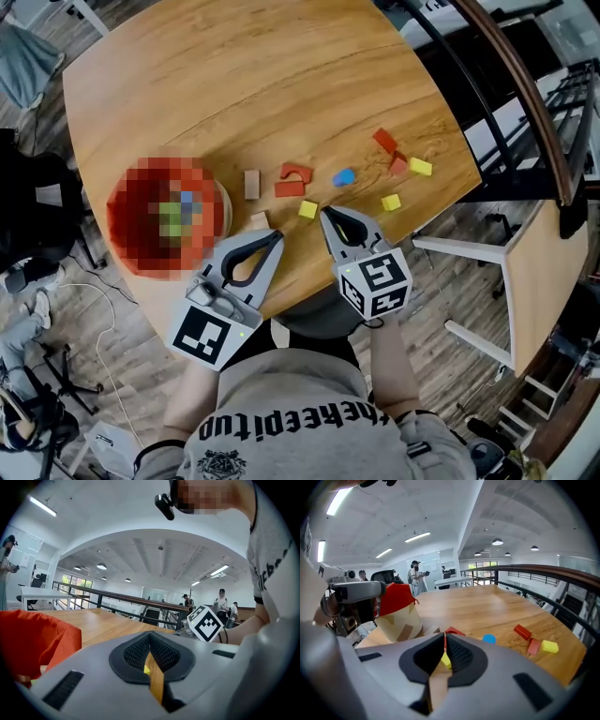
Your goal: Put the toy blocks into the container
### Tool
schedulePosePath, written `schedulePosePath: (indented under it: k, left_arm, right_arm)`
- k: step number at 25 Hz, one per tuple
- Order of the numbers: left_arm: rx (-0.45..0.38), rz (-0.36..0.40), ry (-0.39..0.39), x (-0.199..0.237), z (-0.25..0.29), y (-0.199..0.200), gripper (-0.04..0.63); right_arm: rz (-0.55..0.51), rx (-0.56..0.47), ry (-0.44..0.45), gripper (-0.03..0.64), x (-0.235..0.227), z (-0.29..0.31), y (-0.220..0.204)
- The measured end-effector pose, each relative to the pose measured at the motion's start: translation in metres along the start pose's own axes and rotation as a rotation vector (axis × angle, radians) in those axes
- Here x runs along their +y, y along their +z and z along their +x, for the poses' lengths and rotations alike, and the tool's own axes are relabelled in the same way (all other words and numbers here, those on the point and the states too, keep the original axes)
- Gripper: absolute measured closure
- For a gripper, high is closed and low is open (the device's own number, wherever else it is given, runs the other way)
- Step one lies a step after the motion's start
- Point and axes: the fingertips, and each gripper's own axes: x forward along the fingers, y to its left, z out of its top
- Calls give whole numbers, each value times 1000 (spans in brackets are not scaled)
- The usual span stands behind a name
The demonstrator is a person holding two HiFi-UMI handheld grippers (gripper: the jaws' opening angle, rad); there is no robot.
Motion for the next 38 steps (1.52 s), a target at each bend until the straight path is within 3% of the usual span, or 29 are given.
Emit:
schedulePosePath:
  k: [20, 38]
  left_arm:
    - [34, -39, 51, 11, 8, -14, 581]
    - [36, -59, 124, 22, 4, -18, 581]
  right_arm:
    - [-77, 177, 98, 471, 1, 39, -44]
    - [-203, 284, 127, 445, 3, 65, -69]
